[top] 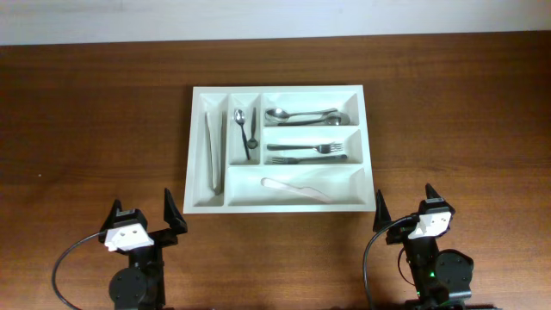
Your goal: Pack container
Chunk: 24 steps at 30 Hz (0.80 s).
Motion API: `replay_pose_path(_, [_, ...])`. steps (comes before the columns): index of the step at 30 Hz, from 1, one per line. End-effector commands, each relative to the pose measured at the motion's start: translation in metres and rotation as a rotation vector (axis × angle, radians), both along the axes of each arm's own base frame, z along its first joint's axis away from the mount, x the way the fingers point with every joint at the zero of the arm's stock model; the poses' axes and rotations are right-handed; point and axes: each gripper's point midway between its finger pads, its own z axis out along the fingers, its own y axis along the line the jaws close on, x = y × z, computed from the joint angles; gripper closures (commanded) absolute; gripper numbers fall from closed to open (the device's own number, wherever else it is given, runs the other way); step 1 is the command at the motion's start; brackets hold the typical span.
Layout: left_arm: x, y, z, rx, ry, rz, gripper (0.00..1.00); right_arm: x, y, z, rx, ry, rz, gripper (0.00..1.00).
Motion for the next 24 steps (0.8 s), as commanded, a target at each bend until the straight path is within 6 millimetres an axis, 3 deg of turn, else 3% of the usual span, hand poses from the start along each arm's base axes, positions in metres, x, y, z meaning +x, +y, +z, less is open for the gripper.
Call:
replay_pose_path(1, [0.0,0.001,-0.005,0.0,0.0,0.006,0.01,0.0,-0.003,-0.002,0.0,-0.002,-0.018,0.01])
replay_pose_path(24, [0.002,-0.016,-0.015,0.103,0.052,-0.102,0.01,0.0,-0.003,-0.001,0.0,-0.002,-0.017,0.01])
